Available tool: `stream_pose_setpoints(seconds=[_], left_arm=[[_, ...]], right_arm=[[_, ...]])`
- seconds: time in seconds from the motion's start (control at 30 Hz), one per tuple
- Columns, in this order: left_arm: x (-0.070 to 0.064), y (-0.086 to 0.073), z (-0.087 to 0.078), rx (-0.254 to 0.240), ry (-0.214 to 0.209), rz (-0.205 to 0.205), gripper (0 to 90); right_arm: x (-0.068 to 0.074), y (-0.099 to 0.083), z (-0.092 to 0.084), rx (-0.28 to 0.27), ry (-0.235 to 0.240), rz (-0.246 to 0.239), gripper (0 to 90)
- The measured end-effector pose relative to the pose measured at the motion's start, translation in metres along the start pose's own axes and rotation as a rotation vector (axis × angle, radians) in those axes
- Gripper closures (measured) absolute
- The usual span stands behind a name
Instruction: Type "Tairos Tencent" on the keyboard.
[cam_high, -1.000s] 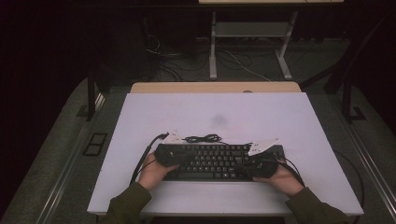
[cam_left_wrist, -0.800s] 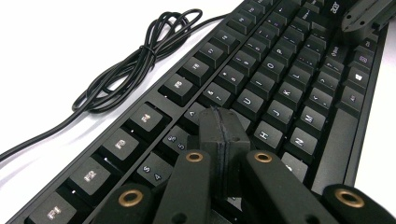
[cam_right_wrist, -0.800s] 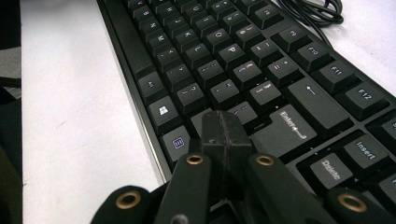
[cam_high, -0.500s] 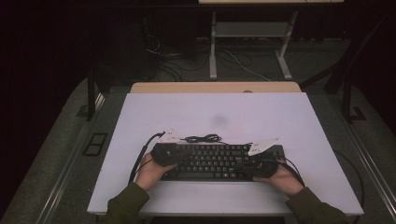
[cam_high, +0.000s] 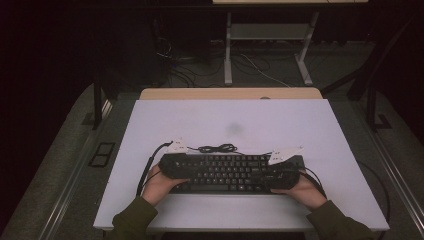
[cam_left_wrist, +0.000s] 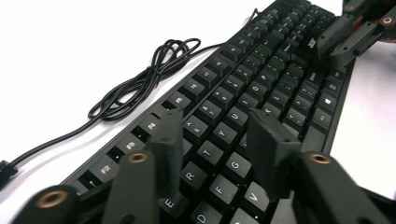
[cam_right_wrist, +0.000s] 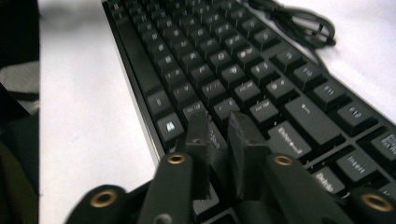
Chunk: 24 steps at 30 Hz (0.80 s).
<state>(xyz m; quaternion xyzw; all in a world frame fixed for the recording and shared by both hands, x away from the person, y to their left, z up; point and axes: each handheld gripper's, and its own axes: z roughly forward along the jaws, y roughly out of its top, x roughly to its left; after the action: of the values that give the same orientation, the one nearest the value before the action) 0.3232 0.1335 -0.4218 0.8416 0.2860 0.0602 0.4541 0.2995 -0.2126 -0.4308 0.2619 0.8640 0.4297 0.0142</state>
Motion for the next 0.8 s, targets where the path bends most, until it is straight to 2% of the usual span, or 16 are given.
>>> stream_pose_setpoints(seconds=[0.2,0.27,0.43,0.53,0.8], left_arm=[[-0.001,-0.001,-0.003,0.004,-0.007,-0.002,43.9],[-0.001,-0.001,-0.003,0.011,-0.005,0.000,40.2],[-0.001,-0.005,-0.006,-0.003,0.010,-0.005,34.7],[0.000,-0.007,-0.010,-0.010,0.017,-0.016,34.4],[0.004,-0.012,-0.022,-0.026,0.039,-0.024,34.7]], right_arm=[[-0.002,0.005,-0.006,-0.067,0.000,0.027,57.4],[-0.003,0.006,-0.008,-0.089,-0.016,0.033,48.6],[-0.005,0.009,-0.008,-0.126,-0.043,0.052,32.7],[-0.005,0.011,-0.008,-0.137,-0.056,0.059,28.8],[-0.005,0.014,-0.007,-0.152,-0.061,0.060,27.8]])
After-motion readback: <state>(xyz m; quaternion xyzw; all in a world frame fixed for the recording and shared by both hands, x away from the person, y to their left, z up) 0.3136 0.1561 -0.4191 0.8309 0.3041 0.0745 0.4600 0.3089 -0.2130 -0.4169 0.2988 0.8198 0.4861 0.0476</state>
